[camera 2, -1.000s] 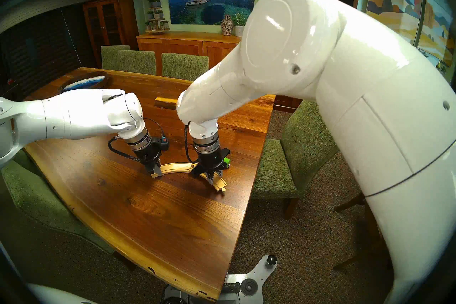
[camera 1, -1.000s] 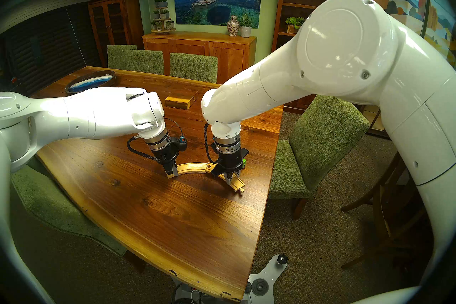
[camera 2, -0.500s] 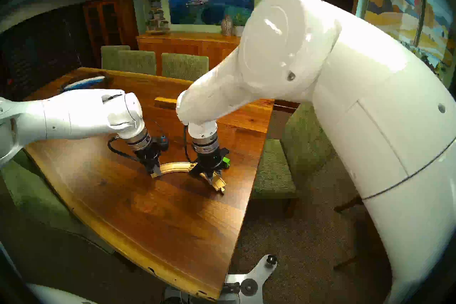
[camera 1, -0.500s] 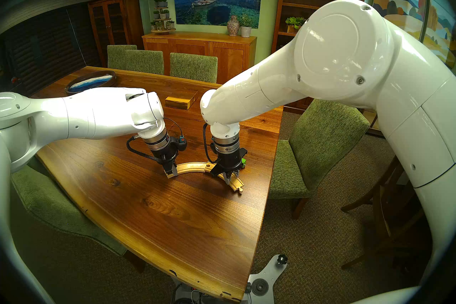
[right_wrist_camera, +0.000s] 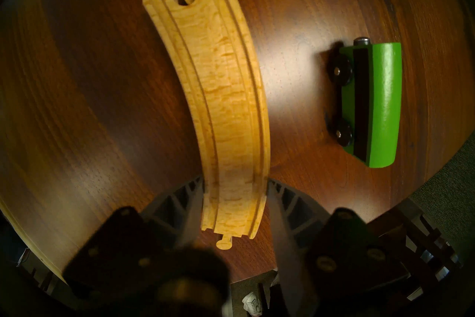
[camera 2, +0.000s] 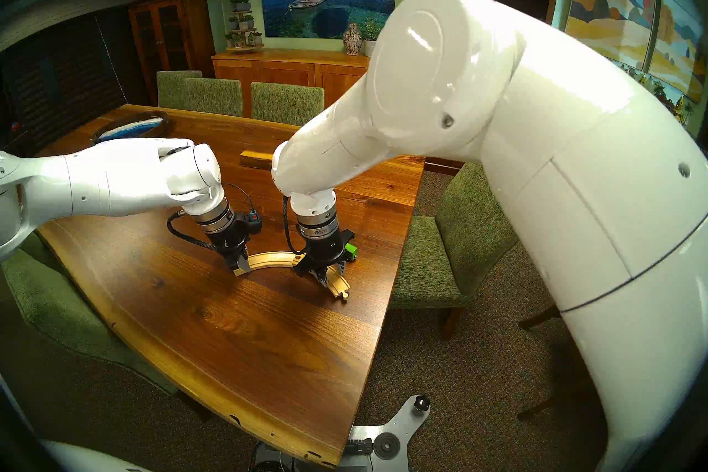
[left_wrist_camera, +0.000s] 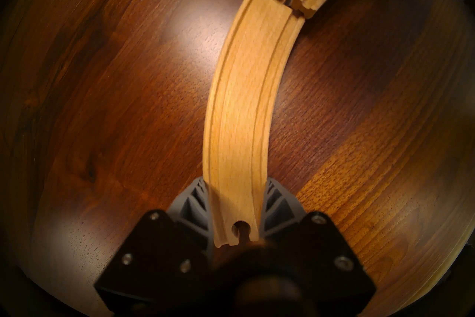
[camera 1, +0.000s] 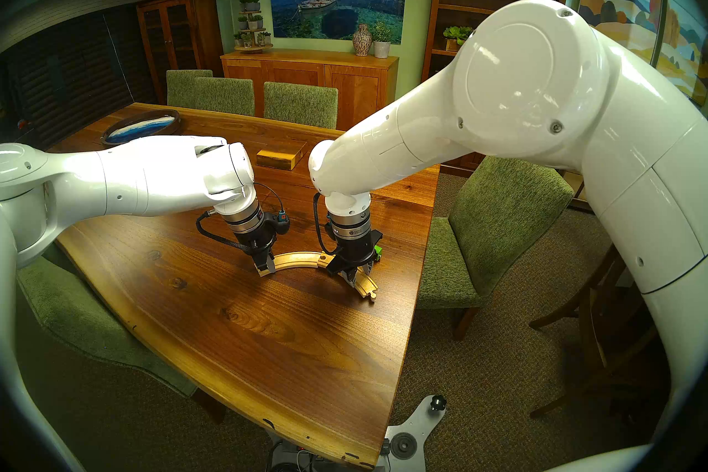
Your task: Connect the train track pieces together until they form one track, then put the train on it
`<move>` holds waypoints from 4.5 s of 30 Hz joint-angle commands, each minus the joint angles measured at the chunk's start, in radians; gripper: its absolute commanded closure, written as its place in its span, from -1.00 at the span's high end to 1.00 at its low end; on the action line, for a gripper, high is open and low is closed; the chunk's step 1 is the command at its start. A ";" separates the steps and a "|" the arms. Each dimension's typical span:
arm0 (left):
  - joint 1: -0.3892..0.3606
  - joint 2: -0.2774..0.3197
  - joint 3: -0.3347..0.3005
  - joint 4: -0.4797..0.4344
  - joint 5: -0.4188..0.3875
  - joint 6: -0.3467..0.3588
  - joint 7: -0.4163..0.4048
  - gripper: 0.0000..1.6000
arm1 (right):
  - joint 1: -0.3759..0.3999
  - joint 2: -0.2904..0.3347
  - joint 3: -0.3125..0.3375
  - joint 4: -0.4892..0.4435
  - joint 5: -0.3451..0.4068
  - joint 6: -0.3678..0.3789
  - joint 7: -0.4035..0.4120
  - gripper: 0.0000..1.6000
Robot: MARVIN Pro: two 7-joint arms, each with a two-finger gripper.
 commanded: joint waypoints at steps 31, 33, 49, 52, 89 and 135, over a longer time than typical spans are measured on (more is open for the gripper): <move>-0.013 -0.002 -0.019 -0.002 0.004 -0.001 -0.005 -1.00 | 0.074 0.016 0.014 -0.055 -0.036 -0.098 -0.009 0.26; -0.013 -0.002 -0.020 -0.002 0.004 -0.001 -0.006 -1.00 | 0.072 0.017 0.015 -0.052 -0.039 -0.104 -0.008 0.32; -0.011 -0.001 -0.023 -0.002 0.007 0.000 -0.007 -1.00 | 0.068 0.024 0.019 -0.054 -0.060 -0.135 -0.005 0.66; -0.011 -0.001 -0.024 -0.002 0.008 0.001 -0.008 -1.00 | 0.069 0.027 0.020 -0.057 -0.066 -0.148 -0.005 0.65; -0.007 0.001 -0.031 -0.002 0.014 0.003 -0.011 -1.00 | 0.013 0.035 -0.001 -0.016 -0.111 -0.209 0.059 -1.00; -0.002 0.002 -0.037 -0.002 0.020 0.004 -0.014 -1.00 | 0.207 0.033 0.016 -0.305 -0.077 -0.411 -0.121 -1.00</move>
